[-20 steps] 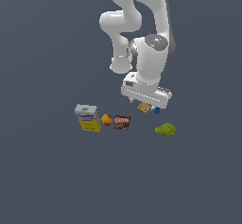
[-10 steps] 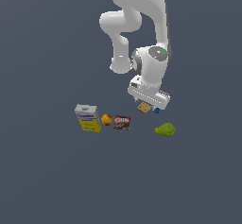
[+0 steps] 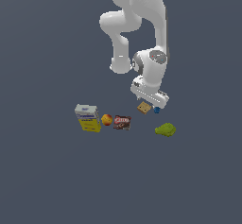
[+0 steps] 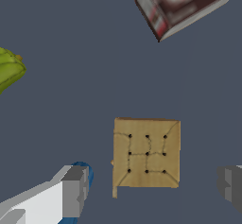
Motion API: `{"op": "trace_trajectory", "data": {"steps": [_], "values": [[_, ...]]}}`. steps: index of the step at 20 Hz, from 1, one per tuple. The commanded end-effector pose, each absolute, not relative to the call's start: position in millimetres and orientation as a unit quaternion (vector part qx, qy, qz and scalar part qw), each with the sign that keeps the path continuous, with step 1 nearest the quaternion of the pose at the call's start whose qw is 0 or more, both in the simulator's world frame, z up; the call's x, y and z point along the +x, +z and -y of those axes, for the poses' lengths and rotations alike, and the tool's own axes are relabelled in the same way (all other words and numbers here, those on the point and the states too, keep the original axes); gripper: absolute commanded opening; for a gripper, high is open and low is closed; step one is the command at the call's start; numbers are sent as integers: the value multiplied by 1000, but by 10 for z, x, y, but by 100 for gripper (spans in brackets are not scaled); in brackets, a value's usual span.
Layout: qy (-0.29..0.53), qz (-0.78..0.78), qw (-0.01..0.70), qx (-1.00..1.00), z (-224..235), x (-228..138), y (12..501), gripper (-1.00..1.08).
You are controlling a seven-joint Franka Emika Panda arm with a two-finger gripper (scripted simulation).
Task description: Pick up a designated object from a clutter of objects.
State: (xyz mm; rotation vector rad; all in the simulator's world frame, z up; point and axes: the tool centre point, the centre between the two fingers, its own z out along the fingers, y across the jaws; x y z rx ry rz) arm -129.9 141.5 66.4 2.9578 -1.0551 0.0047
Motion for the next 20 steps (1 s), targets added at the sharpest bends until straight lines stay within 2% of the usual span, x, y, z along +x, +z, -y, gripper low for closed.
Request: {"op": "trace_trajectory", "data": {"steps": [1,11,20], "values": [[1,342,0,940,-1431,-1346,628,100],[0,344,0,939,-1438,-1370,558,100],[0,344,0,939,-1438,-1380,226,100]]}}
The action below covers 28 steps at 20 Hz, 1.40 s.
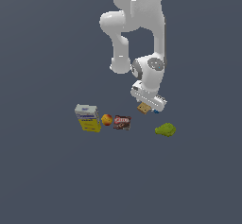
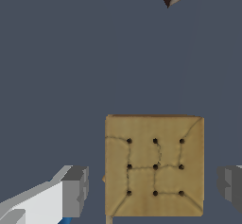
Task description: Pick up a designated object from a clutter of objects.
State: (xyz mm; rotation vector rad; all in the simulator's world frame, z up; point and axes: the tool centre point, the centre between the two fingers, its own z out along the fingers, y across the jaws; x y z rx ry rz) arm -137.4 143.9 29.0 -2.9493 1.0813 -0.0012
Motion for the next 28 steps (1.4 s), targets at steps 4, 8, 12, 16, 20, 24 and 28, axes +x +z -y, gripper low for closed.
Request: {"op": "trace_trajectory", "data": {"steps": [4,8,12,16,20,24,28], "values": [[0,-345,0,-939,-1436,-1380,130,100],[0,-345,0,-939,-1440,-1375,106,100],[0,-345,0,-939,-1440,-1374,108,-100],[0,-345,0,-939,-1440,-1374,108,-100],[-3,-345,2,-939,-1447,-1346,131,-100],[-3,-345,2,-939,-1432,-1346,161,-100],[-3,-345,2,-939,-1388,-1348,248,-100]]}}
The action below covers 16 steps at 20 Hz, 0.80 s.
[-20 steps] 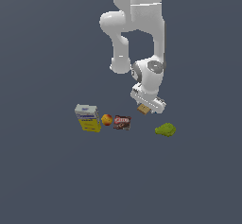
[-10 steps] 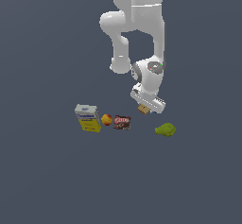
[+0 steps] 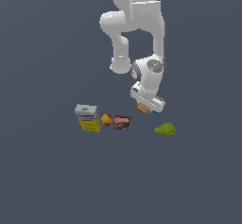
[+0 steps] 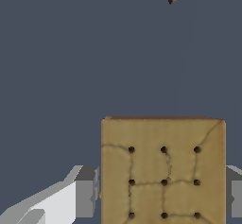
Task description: Pick up a designated object from a clutter of objects.
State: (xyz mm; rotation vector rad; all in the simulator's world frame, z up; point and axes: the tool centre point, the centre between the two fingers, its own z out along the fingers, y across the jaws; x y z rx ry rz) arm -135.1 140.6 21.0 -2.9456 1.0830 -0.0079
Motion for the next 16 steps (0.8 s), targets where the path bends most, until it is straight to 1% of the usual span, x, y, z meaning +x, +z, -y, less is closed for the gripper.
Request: {"op": "trace_trajectory", "data": {"steps": [1,8,16], "values": [[-3,-345,2,-939,-1373,-1348,280,-100],[-3,-345,1,-939,-1216,-1351,599,-100],[-2,-344,2,-939,-965,-1356,1139,-100]]}}
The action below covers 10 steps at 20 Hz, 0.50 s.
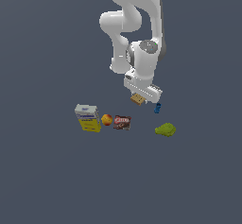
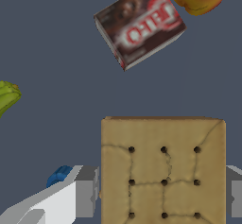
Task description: Pick up a designated object from a clutter of objects.
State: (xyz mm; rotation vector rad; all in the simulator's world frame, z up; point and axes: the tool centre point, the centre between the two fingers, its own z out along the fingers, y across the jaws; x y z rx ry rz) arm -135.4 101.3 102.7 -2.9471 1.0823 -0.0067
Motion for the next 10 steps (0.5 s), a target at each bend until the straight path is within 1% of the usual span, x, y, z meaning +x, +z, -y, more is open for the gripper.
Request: {"op": "trace_trajectory", "data": {"steps": [1,10], "values": [[-2,-344,2,-939,-930,-1356,1215,-100],[0,-344,4,-939,-604,-1357,1932,-100]]}}
